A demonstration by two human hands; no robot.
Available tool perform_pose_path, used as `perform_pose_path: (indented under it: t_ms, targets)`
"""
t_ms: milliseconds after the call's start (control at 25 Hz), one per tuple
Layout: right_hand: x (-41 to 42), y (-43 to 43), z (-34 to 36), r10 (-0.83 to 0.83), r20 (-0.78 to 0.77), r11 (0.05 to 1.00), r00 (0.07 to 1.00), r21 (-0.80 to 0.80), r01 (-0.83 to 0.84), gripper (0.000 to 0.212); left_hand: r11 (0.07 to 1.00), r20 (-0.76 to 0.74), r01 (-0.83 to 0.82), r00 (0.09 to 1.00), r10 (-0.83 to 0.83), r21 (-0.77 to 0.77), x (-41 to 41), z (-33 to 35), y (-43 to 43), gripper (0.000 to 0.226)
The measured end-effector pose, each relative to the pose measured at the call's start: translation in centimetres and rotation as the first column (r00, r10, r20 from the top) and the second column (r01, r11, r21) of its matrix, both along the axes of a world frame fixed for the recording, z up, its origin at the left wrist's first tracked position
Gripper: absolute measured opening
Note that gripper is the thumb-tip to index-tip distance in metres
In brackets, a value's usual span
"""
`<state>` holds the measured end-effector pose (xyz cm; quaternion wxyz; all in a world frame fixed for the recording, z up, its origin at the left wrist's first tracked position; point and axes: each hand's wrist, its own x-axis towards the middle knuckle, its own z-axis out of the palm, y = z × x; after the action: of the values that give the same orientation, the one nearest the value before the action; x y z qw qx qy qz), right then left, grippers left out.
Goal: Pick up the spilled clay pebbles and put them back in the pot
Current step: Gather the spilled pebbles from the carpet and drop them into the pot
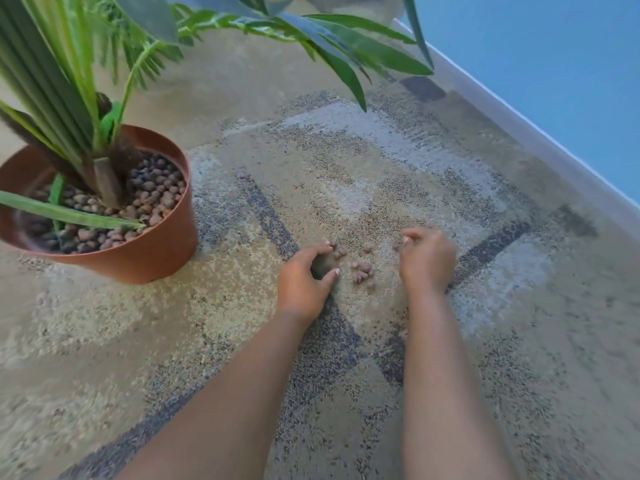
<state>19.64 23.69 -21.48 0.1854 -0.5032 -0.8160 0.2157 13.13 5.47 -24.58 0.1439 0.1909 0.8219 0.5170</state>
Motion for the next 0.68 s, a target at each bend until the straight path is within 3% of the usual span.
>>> perform_pose_path:
  t_ms: [80, 200, 280, 400, 520, 600, 680]
  targets:
    - [1.5, -0.5, -0.5, -0.013, 0.038, 0.997, 0.999, -0.069, 0.016, 0.019, 0.997, -0.018, 0.044, 0.999, -0.045, -0.059, -0.2, 0.5, 0.0, 0.039]
    - [1.6, -0.7, -0.8, 0.046, 0.072, 0.997, 0.996, -0.070, -0.041, 0.020, 0.946, -0.230, 0.145, 0.949, -0.216, -0.292, -0.6, 1.4, 0.1, 0.037]
    - [1.2, -0.1, -0.2, 0.076, 0.058, 0.992, 0.995, -0.104, -0.070, 0.019, 0.902, -0.273, 0.181, 0.913, -0.302, -0.391, -0.9, 2.0, 0.7, 0.045]
    - [0.4, 0.6, 0.1, 0.227, 0.065, 0.964, 0.972, -0.160, -0.215, 0.023, 0.836, -0.203, 0.232, 0.906, -0.372, -0.496, -0.9, 2.2, 1.8, 0.080]
    - [-0.5, 0.6, 0.2, 0.299, 0.100, 0.949, 0.949, -0.136, -0.284, 0.015, 0.841, -0.177, 0.241, 0.914, -0.364, -0.485, -1.6, 2.3, 2.3, 0.112]
    - [-0.9, 0.5, 0.4, 0.283, 0.130, 0.954, 0.950, -0.137, -0.266, 0.007, 0.773, -0.149, 0.305, 0.879, -0.454, -0.556, -2.5, 2.8, 2.2, 0.116]
    - [-1.0, 0.2, 1.0, 0.299, 0.123, 0.941, 0.946, -0.199, -0.272, 0.009, 0.645, -0.100, 0.409, 0.792, -0.602, -0.645, -3.1, 2.9, 2.2, 0.099]
